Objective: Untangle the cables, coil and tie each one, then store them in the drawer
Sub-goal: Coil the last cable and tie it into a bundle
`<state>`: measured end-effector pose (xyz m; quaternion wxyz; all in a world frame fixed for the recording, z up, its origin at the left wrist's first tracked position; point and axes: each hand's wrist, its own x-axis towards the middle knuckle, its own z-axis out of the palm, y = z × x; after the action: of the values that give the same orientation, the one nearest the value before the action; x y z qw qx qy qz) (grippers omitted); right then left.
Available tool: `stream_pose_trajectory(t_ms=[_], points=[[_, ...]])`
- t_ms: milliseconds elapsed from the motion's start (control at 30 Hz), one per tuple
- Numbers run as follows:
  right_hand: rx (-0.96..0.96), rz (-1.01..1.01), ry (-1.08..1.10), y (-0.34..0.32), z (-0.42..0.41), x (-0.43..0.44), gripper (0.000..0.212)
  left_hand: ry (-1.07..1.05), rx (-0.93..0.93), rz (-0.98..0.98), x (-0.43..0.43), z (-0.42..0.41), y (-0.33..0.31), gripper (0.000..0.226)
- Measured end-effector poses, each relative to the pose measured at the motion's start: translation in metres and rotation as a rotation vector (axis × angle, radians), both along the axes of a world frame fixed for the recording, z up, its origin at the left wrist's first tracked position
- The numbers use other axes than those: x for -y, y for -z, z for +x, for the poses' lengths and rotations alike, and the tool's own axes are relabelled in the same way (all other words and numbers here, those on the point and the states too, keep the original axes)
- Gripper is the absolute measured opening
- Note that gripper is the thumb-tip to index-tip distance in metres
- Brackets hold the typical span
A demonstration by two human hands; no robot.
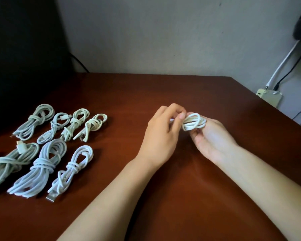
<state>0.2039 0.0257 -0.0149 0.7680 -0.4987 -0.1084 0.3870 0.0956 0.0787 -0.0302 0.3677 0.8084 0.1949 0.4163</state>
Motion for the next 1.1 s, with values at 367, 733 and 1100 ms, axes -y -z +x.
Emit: stream_pose_trajectory(t_ms=[367,733,1100], points=[[-0.059,-0.044,-0.03,-0.006,-0.009,0.002,0.026,0.073,0.006,-0.204,0.002,-0.004,-0.006,0.006],[0.059,0.019,-0.132,-0.01,-0.013,0.01,0.003,0.159,0.374,-0.943,-0.008,-0.008,-0.022,0.013],[0.273,0.051,-0.043,-0.009,-0.012,0.011,0.004,0.158,0.239,-0.962,-0.012,-0.008,-0.02,0.014]])
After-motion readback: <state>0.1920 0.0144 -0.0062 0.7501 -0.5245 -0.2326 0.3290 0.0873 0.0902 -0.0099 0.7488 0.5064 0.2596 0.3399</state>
